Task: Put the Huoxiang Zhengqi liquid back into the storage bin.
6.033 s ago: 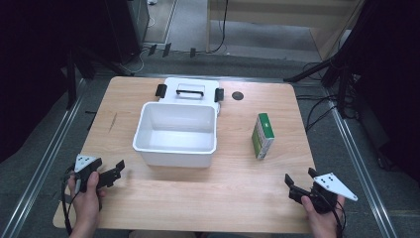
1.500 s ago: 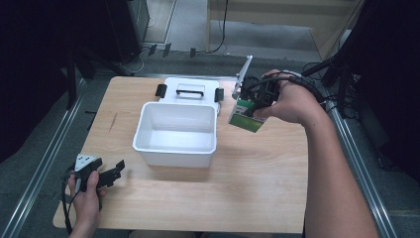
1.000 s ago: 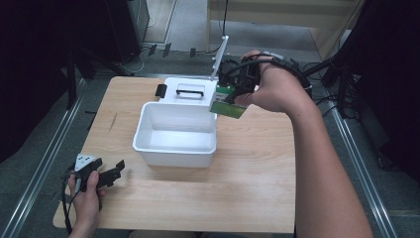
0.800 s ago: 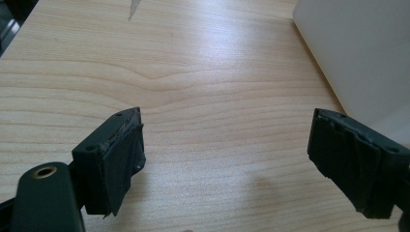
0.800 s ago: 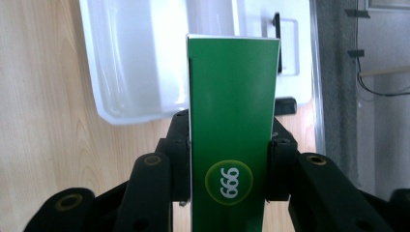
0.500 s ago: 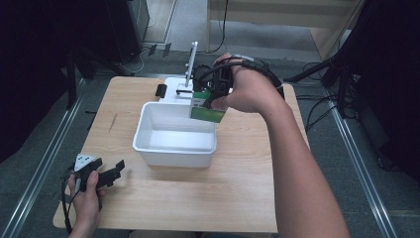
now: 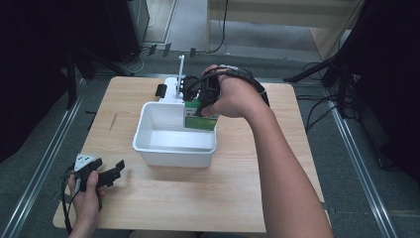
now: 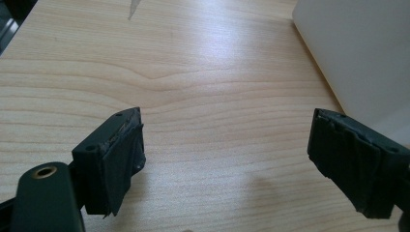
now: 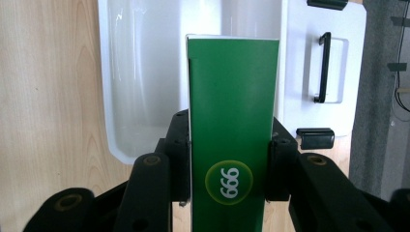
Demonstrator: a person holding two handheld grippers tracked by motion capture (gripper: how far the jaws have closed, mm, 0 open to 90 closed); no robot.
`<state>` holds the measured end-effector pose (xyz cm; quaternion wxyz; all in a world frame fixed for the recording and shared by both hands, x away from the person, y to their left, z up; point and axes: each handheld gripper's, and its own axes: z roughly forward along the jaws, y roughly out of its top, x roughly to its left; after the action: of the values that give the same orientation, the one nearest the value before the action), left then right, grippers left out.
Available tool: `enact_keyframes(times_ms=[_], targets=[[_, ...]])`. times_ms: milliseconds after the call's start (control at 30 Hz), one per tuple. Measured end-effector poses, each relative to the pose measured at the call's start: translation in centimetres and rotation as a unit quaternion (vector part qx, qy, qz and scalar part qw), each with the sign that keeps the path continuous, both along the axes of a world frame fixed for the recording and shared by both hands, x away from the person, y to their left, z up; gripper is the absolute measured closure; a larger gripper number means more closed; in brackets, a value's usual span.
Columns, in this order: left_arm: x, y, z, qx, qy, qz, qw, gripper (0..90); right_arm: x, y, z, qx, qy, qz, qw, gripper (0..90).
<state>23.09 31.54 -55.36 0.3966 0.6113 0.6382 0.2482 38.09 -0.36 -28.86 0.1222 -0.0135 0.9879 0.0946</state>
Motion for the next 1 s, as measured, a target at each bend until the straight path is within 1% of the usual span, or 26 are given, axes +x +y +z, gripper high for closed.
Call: enact_keyframes(times_ms=[33, 133, 333, 433, 467, 533, 567, 633, 667, 700, 767, 800, 1000], targets=[[0.0, 0.0, 0.0, 0.0, 0.0, 0.0, 1.0, 13.8, 0.0, 0.0, 0.0, 0.0, 0.0, 0.0, 1.0, 64.1], [0.0, 0.0, 0.0, -0.001, 0.0, 0.001, 1.0, 13.8, 0.3, 0.0, -0.9, 0.0, 0.006, -0.006, 1.0, 64.1], [0.0, 0.0, 0.0, -0.002, -0.001, 0.003, 1.0, 13.8, 0.6, 0.0, -2.2, -0.001, 0.015, -0.001, 0.9999, 63.9], [0.0, 0.0, 0.0, -0.001, -0.001, 0.002, 1.0, 13.8, 0.8, 0.0, -2.6, 0.0, 0.016, 0.003, 0.9999, 63.8], [0.0, 0.0, 0.0, 0.0, -0.001, 0.001, 1.0, 13.8, 0.8, -0.1, -3.0, -0.002, 0.019, 0.002, 0.9998, 63.8], [0.0, 0.0, 0.0, 0.0, -0.002, 0.002, 1.0, 13.8, 0.8, -0.1, -3.1, -0.002, 0.019, -0.001, 0.9998, 63.8], [0.0, 0.0, 0.0, 0.0, -0.001, 0.002, 1.0, 13.8, 1.0, 0.0, -3.4, -0.001, 0.019, 0.003, 0.9998, 63.7], [0.0, 0.0, 0.0, 0.0, -0.001, 0.001, 1.0, 13.8, 1.0, 0.0, -3.6, -0.003, 0.02, 0.0, 0.9998, 63.7], [0.0, 0.0, 0.0, 0.0, -0.001, 0.001, 1.0, 13.8, 1.1, 0.1, -3.8, -0.003, 0.019, 0.006, 0.9998, 63.7], [0.0, 0.0, 0.0, 0.0, -0.001, 0.001, 1.0, 13.8, 1.1, 0.1, -3.9, -0.004, 0.02, -0.001, 0.9998, 63.7], [0.0, 0.0, 0.0, 0.0, -0.001, 0.001, 1.0, 13.8, 1.2, 0.2, -4.3, -0.006, 0.019, 0.003, 0.9998, 63.7], [0.0, 0.0, 0.0, 0.0, 0.0, 0.001, 1.0, 13.8, 1.2, 0.3, -4.5, -0.007, 0.021, -0.001, 0.9997, 63.7], [0.0, 0.0, 0.0, 0.0, 0.0, 0.001, 1.0, 13.8, 1.5, 0.8, -5.8, -0.018, 0.019, 0.01, 0.9996, 63.5]])
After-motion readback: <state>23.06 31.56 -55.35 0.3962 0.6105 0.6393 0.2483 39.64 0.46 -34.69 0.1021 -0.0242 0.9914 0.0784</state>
